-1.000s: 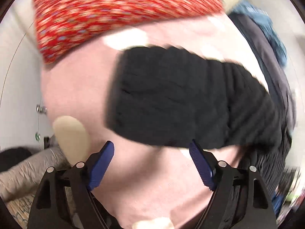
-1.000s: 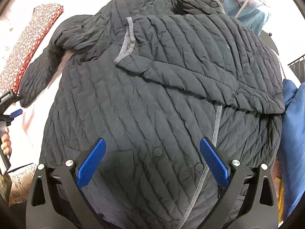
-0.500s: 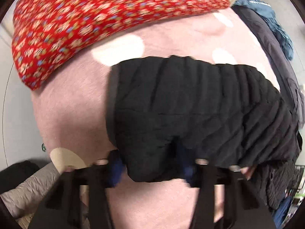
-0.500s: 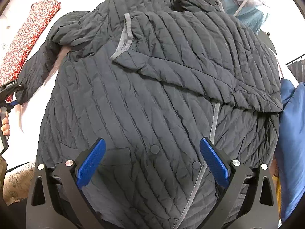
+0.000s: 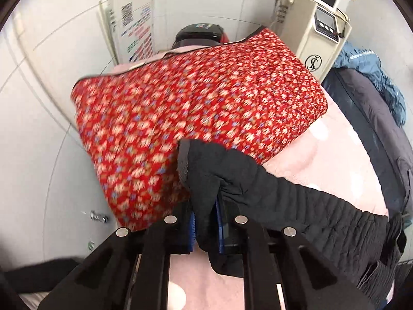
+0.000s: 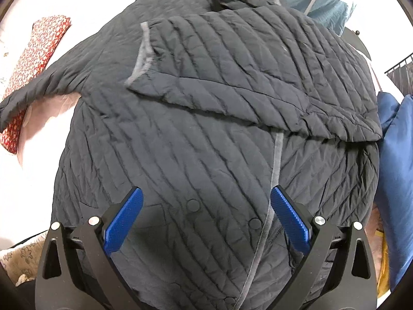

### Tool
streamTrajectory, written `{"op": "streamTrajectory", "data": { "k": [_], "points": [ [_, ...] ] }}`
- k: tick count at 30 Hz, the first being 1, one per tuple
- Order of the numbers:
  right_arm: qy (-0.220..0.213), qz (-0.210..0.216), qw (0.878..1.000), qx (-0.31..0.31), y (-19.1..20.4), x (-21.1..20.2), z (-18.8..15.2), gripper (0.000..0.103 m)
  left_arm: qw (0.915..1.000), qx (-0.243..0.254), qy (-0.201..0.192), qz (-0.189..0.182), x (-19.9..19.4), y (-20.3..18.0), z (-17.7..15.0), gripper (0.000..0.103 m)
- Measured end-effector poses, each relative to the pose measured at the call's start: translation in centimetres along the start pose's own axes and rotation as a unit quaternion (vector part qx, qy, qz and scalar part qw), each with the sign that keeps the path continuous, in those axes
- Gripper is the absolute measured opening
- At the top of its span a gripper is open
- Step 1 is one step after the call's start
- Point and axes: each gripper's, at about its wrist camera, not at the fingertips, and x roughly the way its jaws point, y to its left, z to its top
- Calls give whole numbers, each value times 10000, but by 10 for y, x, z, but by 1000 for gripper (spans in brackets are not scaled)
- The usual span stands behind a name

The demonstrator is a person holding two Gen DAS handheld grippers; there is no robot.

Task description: Fold large clothes

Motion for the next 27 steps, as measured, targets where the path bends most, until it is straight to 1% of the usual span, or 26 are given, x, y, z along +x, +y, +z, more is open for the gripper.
{"op": "streamTrajectory", "data": {
  "k": [3,4,5,7,10,12,14,16,18,20,21,22,24,26,27],
  "points": [
    [-10,44,9999,94,-8,-1,0,97,9992,329,-166,174,-8,-19,-3,12],
    [-19,53,9999,115,-8,-2,-2,97,9987,421,-200,201,-10,-26,-6,12],
    [-32,68,9999,145,-10,-3,-2,97,9985,493,-187,135,-12,-35,-10,12],
    [-59,95,9997,194,-14,-5,-5,97,9982,580,-103,-84,-12,-44,-12,12],
    [-79,128,9995,280,-28,-6,-5,97,9942,970,-68,-464,-23,-82,-26,12],
    [-82,149,9991,394,-38,-7,-7,97,9896,1183,-44,-813,-32,-113,-34,12],
    [-103,172,9985,508,-51,-9,-10,97,9809,1483,-20,-1259,-48,-158,-46,12],
    [-136,182,9977,646,-65,-11,-14,97,9694,1844,-3,-1621,-64,-202,-61,12],
    [-169,173,9965,803,-78,-14,-21,97,9529,2216,24,-2072,-82,-248,-82,12],
    [-198,165,9948,990,-95,-17,-27,97,9284,2693,30,-2561,-104,-300,-111,12],
    [-212,156,9939,1067,-101,-18,-31,97,9164,2918,48,-2738,-113,-322,-126,12],
    [-236,147,9925,1194,-112,-20,-36,97,9007,3213,93,-2924,-125,-351,-148,12],
    [-268,121,9896,1409,-127,-24,-45,97,8764,3552,216,-3245,-138,-390,-183,12],
    [-277,98,9860,1642,-147,-26,-54,97,8575,3853,234,-3401,-151,-420,-215,12],
    [-273,84,9834,1789,-158,-27,-61,97,8467,4043,270,-3447,-155,-434,-232,12]
  ]
}}
